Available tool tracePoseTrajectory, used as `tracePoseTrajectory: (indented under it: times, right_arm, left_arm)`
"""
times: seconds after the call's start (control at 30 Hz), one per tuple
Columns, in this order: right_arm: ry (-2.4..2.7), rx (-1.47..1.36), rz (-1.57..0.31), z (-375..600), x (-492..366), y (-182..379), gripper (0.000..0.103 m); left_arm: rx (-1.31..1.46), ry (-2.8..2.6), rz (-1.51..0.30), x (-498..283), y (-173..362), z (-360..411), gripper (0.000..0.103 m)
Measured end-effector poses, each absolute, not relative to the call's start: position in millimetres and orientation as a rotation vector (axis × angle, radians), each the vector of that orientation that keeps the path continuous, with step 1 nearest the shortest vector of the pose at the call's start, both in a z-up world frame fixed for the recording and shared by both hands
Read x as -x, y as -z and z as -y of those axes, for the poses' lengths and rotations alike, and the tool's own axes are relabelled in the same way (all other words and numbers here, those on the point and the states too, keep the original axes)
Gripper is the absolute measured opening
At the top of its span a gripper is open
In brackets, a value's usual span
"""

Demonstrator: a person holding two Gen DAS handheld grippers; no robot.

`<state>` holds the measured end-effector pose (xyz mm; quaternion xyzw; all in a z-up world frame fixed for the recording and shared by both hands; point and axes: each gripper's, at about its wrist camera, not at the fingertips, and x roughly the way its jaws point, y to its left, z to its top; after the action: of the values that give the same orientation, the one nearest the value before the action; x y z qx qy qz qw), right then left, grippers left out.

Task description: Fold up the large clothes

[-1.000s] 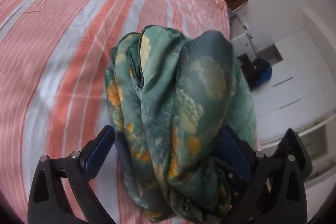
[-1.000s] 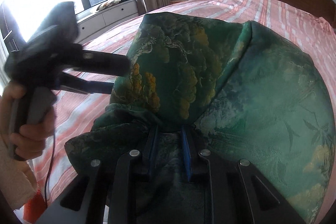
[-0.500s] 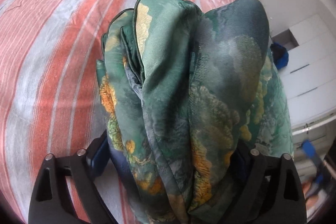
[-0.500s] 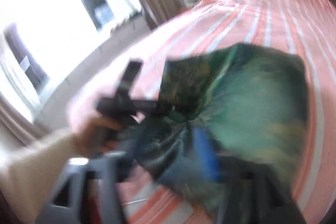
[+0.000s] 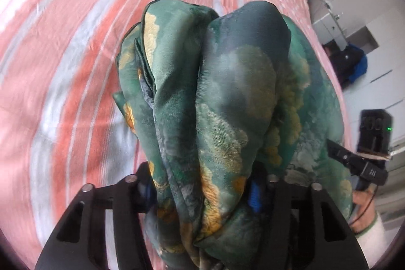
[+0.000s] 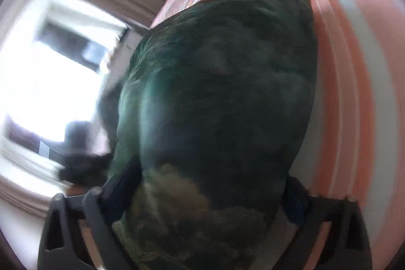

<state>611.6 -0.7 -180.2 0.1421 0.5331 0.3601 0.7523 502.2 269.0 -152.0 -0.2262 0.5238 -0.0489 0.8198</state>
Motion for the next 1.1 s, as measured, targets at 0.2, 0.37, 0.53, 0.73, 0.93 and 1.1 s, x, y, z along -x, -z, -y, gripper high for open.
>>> tracePoseTrajectory:
  times: [0.2, 0.37, 0.53, 0.73, 0.93, 1.1]
  right_arm:
    - [-0.781, 0.075, -0.846, -21.1, -538.5, 104.4, 0.068]
    - [-0.783, 0.053, -0.690, 6.6, -536.5, 49.4, 0.068]
    - [-0.776, -0.148, -0.762, 49.0, -607.4, 40.1, 0.098]
    - [-0.557, -0.230, -0.906, 94.3, -649.0, 76.3, 0.103]
    - [-0.552, -0.144, -0.753, 108.3, -572.5, 56.2, 0.103]
    - [-0.470, 0.018, -0.537, 115.4, -513.1, 9.0, 0.103]
  left_arm:
    - [0.449, 0.202, -0.985, -485.2, 94.4, -238.4, 0.047]
    - [0.428, 0.222, -0.875, -508.1, 45.4, -227.8, 0.048]
    - [0.352, 0.122, -0.854, -576.2, 44.6, -217.3, 0.101]
    - [0.331, -0.025, -0.820, -566.4, 69.6, -237.5, 0.100]
    - [0.176, -0.137, -0.685, -498.8, 37.7, -219.0, 0.101]
    - [0.063, -0.239, -0.532, -437.9, 7.9, -166.3, 0.103]
